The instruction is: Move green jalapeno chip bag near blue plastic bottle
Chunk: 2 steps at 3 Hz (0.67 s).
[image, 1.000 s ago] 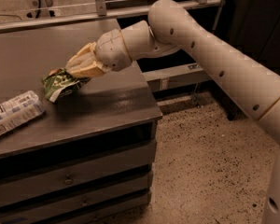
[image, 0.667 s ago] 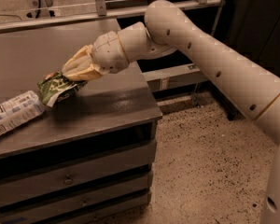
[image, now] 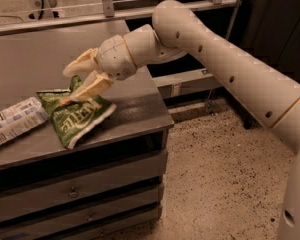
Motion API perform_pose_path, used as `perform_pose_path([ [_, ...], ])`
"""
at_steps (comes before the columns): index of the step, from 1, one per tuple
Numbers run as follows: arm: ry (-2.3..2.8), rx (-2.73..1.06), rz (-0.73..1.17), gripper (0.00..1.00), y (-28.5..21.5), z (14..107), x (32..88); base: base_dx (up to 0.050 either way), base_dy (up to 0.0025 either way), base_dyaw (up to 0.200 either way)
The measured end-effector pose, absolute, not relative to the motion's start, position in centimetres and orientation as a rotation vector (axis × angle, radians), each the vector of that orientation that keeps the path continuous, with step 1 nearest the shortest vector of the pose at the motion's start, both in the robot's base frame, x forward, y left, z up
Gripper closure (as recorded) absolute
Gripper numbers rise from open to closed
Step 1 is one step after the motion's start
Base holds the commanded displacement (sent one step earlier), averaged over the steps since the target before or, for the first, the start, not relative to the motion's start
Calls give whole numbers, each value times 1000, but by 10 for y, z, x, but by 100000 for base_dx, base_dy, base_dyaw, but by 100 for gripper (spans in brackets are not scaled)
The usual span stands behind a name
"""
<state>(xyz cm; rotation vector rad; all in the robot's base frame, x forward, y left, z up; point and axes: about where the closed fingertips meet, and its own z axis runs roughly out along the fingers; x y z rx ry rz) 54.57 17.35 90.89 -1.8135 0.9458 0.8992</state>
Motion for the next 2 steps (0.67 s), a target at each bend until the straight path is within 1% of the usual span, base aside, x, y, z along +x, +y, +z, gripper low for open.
perform_pose_path([
  [1, 951, -1824, 887, 0, 170, 909, 548, 0, 0, 0],
  [2, 995, -1781, 852, 0, 158, 915, 561, 0, 0, 0],
])
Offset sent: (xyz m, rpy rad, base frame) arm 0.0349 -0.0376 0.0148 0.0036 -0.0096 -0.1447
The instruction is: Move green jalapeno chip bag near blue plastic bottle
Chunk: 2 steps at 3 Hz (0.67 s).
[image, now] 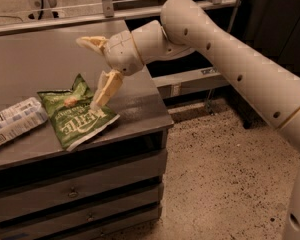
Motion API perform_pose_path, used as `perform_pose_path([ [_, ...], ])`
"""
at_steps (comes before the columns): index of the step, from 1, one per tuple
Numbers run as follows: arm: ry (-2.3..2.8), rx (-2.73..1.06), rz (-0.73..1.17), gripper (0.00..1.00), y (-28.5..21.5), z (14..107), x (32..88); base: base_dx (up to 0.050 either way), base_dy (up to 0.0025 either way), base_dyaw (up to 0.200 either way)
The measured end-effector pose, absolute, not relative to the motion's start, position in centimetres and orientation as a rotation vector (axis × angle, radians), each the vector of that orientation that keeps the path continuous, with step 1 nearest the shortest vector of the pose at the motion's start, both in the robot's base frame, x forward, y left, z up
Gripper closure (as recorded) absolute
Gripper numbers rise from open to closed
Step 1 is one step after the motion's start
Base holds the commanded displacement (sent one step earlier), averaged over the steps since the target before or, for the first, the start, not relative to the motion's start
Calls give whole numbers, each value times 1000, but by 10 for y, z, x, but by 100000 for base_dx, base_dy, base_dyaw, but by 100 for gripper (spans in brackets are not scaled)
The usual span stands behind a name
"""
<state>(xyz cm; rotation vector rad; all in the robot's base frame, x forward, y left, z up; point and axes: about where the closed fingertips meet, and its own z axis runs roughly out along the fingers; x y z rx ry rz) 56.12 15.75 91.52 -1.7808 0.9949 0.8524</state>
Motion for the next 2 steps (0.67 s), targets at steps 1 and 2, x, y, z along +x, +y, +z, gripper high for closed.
perform_pose_path([
  [1, 1052, -1663, 808, 0, 127, 924, 590, 0, 0, 0],
  [2, 1166, -1461, 760, 0, 80, 929, 631, 0, 0, 0],
])
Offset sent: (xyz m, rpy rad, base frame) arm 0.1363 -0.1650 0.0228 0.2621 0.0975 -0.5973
